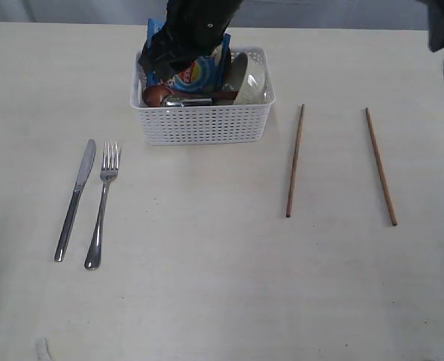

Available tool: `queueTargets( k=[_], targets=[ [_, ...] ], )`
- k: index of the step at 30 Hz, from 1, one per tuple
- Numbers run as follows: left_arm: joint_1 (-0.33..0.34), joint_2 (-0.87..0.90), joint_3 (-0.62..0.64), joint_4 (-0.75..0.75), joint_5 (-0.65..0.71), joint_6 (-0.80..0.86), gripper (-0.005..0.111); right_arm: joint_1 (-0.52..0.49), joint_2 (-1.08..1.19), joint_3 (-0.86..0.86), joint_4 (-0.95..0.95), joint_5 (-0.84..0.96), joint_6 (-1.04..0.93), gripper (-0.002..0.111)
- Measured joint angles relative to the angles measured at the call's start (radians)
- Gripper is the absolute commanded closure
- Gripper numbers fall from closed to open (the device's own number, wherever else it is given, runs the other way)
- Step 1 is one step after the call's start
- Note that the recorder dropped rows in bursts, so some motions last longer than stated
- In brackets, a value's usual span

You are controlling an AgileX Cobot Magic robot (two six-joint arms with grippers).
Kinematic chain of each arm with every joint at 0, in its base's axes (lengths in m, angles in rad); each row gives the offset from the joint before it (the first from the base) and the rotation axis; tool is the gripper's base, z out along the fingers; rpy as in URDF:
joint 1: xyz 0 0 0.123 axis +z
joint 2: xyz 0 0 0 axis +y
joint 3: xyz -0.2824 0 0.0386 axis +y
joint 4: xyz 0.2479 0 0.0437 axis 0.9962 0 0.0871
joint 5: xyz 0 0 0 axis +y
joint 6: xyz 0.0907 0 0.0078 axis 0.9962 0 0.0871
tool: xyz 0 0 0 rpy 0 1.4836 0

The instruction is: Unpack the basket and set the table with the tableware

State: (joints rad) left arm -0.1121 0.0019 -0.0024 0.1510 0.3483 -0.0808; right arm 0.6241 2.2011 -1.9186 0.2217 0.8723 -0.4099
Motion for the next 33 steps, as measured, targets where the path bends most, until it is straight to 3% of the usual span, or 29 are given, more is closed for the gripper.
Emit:
queueTargets(
  k=[9,33],
  targets=[
    [0.000,0.000,0.000,0.000,0.000,0.000,0.107,0.000,0.194,-0.241,-0.027,0.024,0.007,0.056],
    [0.000,0.000,0.000,0.000,0.000,0.000,0.107,0.000,0.286,-0.261,-0.013,0.014,-0.031,0.056]
  ],
)
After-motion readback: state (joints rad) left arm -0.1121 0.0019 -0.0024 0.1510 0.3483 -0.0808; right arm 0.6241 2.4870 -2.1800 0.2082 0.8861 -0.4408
